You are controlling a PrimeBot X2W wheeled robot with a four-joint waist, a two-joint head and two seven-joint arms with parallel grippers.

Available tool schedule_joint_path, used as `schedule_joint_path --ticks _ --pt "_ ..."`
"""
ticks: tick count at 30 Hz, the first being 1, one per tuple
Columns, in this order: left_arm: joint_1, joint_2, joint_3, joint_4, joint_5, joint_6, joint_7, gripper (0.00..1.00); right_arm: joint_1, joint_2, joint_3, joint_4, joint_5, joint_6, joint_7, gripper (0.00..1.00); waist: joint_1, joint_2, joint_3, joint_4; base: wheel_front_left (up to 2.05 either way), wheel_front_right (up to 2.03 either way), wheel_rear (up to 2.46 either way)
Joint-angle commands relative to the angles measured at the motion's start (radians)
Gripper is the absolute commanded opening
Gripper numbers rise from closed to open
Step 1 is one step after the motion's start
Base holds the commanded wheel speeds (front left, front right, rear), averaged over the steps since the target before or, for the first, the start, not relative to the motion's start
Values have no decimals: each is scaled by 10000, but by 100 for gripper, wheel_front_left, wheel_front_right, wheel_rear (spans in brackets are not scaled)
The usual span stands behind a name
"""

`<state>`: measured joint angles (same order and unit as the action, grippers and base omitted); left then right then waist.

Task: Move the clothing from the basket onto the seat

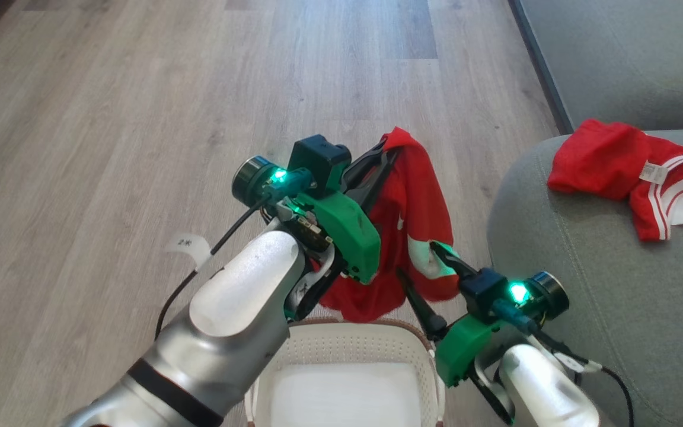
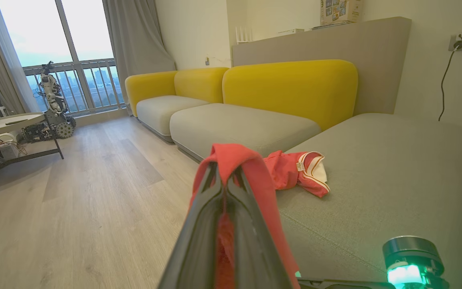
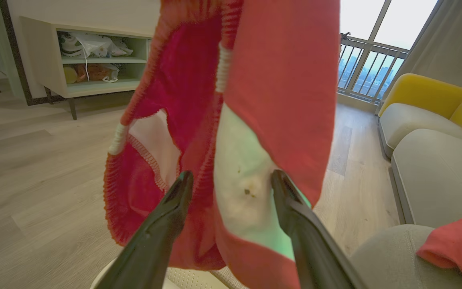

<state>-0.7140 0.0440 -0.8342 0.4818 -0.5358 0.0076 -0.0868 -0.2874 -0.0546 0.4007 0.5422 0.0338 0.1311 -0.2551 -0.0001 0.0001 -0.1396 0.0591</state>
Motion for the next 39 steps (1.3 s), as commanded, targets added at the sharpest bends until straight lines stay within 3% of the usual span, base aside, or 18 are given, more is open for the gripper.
schedule_joint_path --ticks 1,2,4,7,18,19,21,22,23,39 --pt "-701 69 342 -375 -55 46 -100 0 -616 43 119 -274 35 -4 -67 100 1 -1 -6 25 0 0 0" --pt "-692 68 307 -433 -84 63 -103 0 -673 43 65 -233 82 -4 -67 98 1 -1 -12 50 0 0 0" --pt "-678 67 252 -529 -140 100 -106 0 -774 43 4 -140 123 -4 -67 38 1 -1 -19 91 0 0 0" --pt "-652 66 200 -620 -218 165 -115 0 -915 43 -62 24 133 -4 -67 0 1 -1 -11 131 0 0 0" --pt "-375 156 344 -262 -481 386 -263 0 -1033 43 -487 -162 516 -4 -67 0 1 -1 121 -41 0 0 0" --pt "-340 179 364 -217 -495 396 -323 7 -1043 43 -549 -230 543 -4 -67 0 1 -1 142 -85 0 0 0" --pt "-247 209 419 -122 -530 442 -470 47 -1079 43 -703 -386 531 -4 -67 0 1 -1 177 -175 0 0 0" --pt "-191 218 444 -79 -552 461 -551 86 -1097 43 -798 -478 524 -4 -67 0 1 -1 193 -224 0 0 0" --pt "-132 231 461 -42 -561 480 -641 100 -1118 43 -900 -574 498 -4 -67 0 1 -1 208 -282 0 0 0" --pt "831 232 440 544 -726 568 -1490 100 -1297 -10 -2891 -1951 -841 -4 -67 0 1 -1 453 -1656 0 0 0"
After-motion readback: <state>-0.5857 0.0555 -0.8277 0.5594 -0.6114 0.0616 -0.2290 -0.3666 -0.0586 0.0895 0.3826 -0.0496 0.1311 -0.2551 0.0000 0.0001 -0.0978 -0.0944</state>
